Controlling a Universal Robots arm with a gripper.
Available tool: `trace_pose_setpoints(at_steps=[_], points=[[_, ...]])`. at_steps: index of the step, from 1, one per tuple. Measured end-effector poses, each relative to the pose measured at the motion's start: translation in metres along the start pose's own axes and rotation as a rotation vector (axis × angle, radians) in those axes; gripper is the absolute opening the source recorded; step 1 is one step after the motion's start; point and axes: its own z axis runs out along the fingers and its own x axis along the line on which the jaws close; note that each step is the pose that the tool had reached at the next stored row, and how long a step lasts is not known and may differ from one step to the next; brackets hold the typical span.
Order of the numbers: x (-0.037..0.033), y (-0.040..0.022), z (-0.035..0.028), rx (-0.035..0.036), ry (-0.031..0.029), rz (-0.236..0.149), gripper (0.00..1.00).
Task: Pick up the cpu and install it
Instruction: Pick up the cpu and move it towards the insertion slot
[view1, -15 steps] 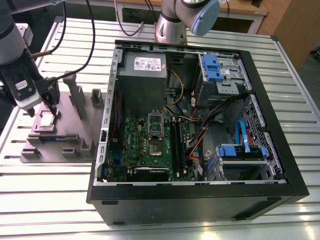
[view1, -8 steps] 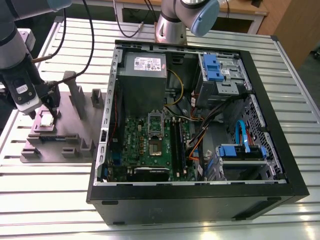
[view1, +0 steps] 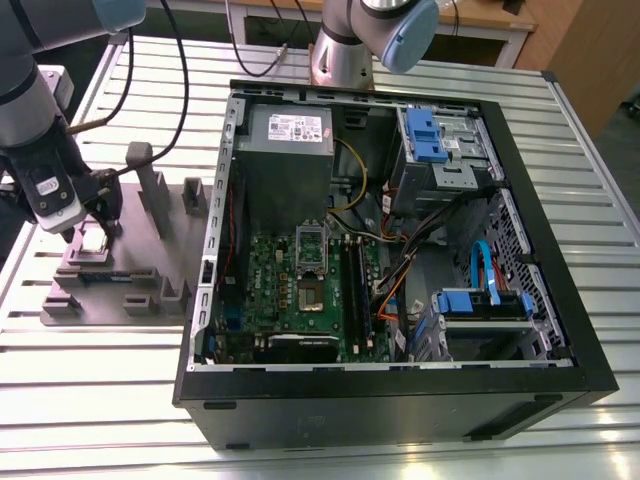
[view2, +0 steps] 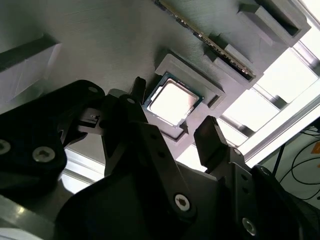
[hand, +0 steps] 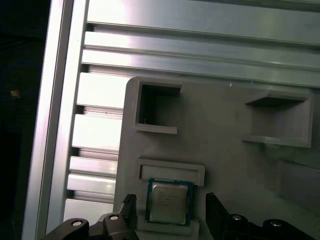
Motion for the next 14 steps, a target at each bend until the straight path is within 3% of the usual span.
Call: trace_pose_setpoints(at_steps=[14], points=[[-0.0002, -0.0005, 0.0029, -0.0006, -0.0002, 0.0, 0.66]])
